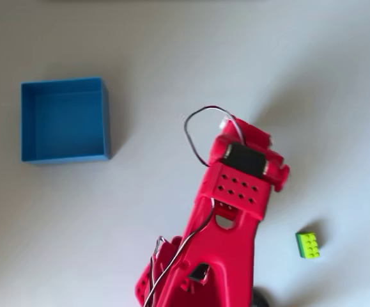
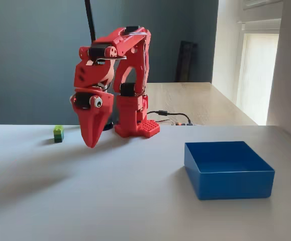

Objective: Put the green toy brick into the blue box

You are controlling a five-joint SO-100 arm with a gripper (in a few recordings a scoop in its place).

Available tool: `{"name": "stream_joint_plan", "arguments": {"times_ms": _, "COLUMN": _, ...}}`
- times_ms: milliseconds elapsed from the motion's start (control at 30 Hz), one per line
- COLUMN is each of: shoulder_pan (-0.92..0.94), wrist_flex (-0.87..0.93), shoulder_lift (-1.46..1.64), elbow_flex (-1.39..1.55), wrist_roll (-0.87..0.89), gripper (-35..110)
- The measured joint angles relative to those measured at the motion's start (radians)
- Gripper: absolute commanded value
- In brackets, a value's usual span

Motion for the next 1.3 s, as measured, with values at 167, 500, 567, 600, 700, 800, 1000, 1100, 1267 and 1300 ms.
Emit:
{"name": "stream_joint_plan", "arguments": {"times_ms": 167, "shoulder_pan": 0.115, "wrist_flex": 0.012, "shoulder_lift": -0.005, "elbow_flex": 0.000, "wrist_roll": -0.008, "gripper": 20}}
{"name": "stream_joint_plan", "arguments": {"times_ms": 500, "shoulder_pan": 0.356, "wrist_flex": 0.012, "shoulder_lift": -0.100, "elbow_flex": -0.025, "wrist_roll": -0.048, "gripper": 25}}
{"name": "stream_joint_plan", "arguments": {"times_ms": 567, "shoulder_pan": 0.408, "wrist_flex": 0.012, "shoulder_lift": -0.117, "elbow_flex": -0.034, "wrist_roll": -0.064, "gripper": 25}}
{"name": "stream_joint_plan", "arguments": {"times_ms": 600, "shoulder_pan": 0.428, "wrist_flex": 0.012, "shoulder_lift": -0.127, "elbow_flex": -0.035, "wrist_roll": -0.074, "gripper": 25}}
{"name": "stream_joint_plan", "arguments": {"times_ms": 700, "shoulder_pan": 0.489, "wrist_flex": 0.012, "shoulder_lift": -0.147, "elbow_flex": -0.051, "wrist_roll": -0.107, "gripper": 24}}
{"name": "stream_joint_plan", "arguments": {"times_ms": 800, "shoulder_pan": 0.541, "wrist_flex": 0.012, "shoulder_lift": -0.156, "elbow_flex": -0.057, "wrist_roll": -0.133, "gripper": 24}}
{"name": "stream_joint_plan", "arguments": {"times_ms": 1000, "shoulder_pan": 0.626, "wrist_flex": 0.012, "shoulder_lift": -0.172, "elbow_flex": -0.057, "wrist_roll": -0.167, "gripper": 26}}
{"name": "stream_joint_plan", "arguments": {"times_ms": 1100, "shoulder_pan": 0.652, "wrist_flex": 0.012, "shoulder_lift": -0.175, "elbow_flex": -0.057, "wrist_roll": -0.207, "gripper": 29}}
{"name": "stream_joint_plan", "arguments": {"times_ms": 1267, "shoulder_pan": 0.696, "wrist_flex": 0.012, "shoulder_lift": -0.199, "elbow_flex": -0.057, "wrist_roll": -0.249, "gripper": 31}}
{"name": "stream_joint_plan", "arguments": {"times_ms": 1300, "shoulder_pan": 0.703, "wrist_flex": 0.012, "shoulder_lift": -0.206, "elbow_flex": -0.051, "wrist_roll": -0.250, "gripper": 32}}
